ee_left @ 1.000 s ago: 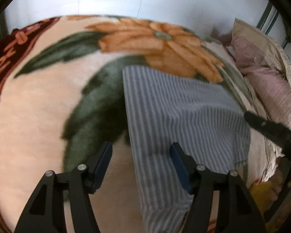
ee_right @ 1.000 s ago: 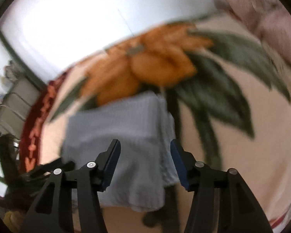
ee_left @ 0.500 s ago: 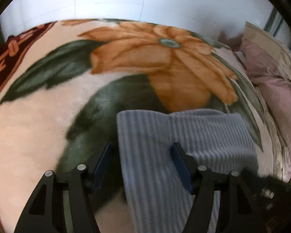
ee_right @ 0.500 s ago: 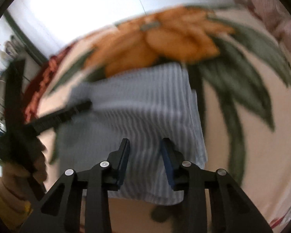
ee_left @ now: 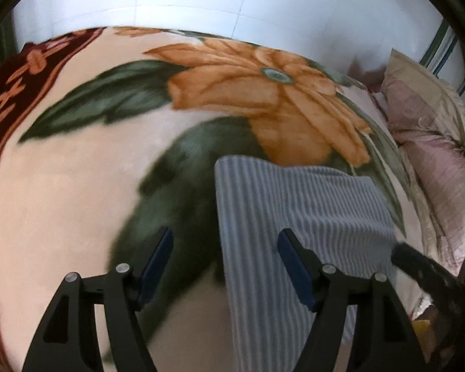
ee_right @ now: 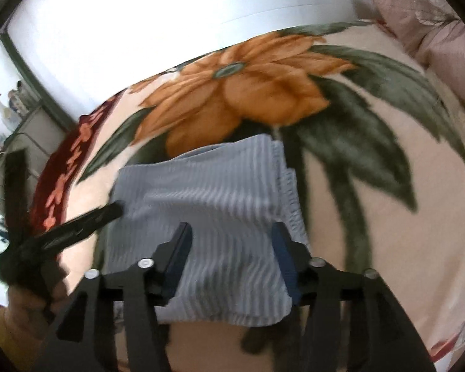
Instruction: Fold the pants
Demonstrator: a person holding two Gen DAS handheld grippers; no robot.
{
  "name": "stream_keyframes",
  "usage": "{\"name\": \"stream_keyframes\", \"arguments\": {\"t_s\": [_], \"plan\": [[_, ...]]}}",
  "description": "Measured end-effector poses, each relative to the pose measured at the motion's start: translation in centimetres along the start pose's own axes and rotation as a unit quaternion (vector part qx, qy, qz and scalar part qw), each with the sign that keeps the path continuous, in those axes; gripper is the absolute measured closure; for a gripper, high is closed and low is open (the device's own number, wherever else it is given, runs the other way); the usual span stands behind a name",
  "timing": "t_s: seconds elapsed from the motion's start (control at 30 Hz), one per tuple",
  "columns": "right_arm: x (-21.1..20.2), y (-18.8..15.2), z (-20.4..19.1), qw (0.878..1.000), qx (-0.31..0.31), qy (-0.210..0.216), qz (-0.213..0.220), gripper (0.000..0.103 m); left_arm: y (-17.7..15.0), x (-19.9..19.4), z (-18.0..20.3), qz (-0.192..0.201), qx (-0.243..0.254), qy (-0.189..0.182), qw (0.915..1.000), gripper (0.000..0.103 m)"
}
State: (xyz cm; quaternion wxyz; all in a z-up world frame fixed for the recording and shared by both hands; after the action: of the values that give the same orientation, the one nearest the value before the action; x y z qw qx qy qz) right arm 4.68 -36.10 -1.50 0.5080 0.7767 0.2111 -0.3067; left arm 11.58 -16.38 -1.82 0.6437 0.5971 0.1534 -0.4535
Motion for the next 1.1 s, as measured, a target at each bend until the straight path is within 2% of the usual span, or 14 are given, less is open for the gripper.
{"name": "stream_keyframes", "arguments": {"t_s": [0.1,0.17,0.37,0.53,0.8,0.83,0.87,0.9,0.93,1.0,1.1], "plan": [[1.6,0.0,0.8,0.999,-0.015,-0.041,-0.009,0.047,-1.2,-0.6,-0.3,-0.01,-0.02,-0.011,0.9997,0.029],[2.1,-0.3,1.5,0.999,-0.011,-0.051,-0.011,0.047,-1.8,-0.5,-0.4,-0.019,-0.026,-0.016,0.9993,0.029],[3.2,-1.7,3.0,0.999,0.037,-0.017,-0.03,0.04,-2.9,0.4,0.1,-0.035,-0.031,-0.027,0.9985,0.029],[4.6,-2.4,4.1,0.995,0.08,0.014,-0.056,0.032,-3.3,1.5,1.2,-0.042,-0.017,-0.03,0.9985,0.029],[4.5,-2.2,2.2,0.998,0.038,0.017,-0.046,0.031,-3.7,2.7,3.4,-0.042,0.005,-0.042,0.9982,0.03],[4.7,-2.3,2.1,0.998,0.034,0.014,-0.048,0.032,-3.6,2.8,3.6,-0.042,0.009,-0.045,0.9981,0.033],[4.9,-2.4,2.2,0.998,0.036,0.015,-0.048,0.033,-3.6,2.9,3.9,-0.042,0.013,-0.047,0.9979,0.04],[4.9,-2.3,2.2,0.998,0.038,0.017,-0.046,0.037,-3.6,3.0,4.2,-0.043,0.015,-0.047,0.9979,0.045],[4.7,-2.2,2.1,0.998,0.039,0.023,-0.041,0.047,-3.5,3.0,4.4,-0.041,0.016,-0.046,0.998,0.049],[4.4,-1.9,1.6,0.998,0.037,0.034,-0.032,0.059,-3.3,2.7,4.7,-0.031,0.022,-0.042,0.9984,0.07],[3.8,-1.5,1.0,1.0,0.008,0.026,-0.014,0.064,-3.0,2.0,4.8,-0.02,0.029,-0.038,0.9987,0.078]]}}
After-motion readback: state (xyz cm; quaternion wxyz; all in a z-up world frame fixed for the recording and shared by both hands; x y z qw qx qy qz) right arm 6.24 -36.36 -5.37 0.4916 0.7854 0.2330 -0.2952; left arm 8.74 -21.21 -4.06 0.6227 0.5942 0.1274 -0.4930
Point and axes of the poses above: each gripper's, at about its wrist camera, not at the fingertips, and x roughly the way its jaws point, z to its right, y to its top, the point moved 8 cm from there along x, roughly the way its jaws point, and after that the axes turned 9 degrees about z, right-handed, at the moved point
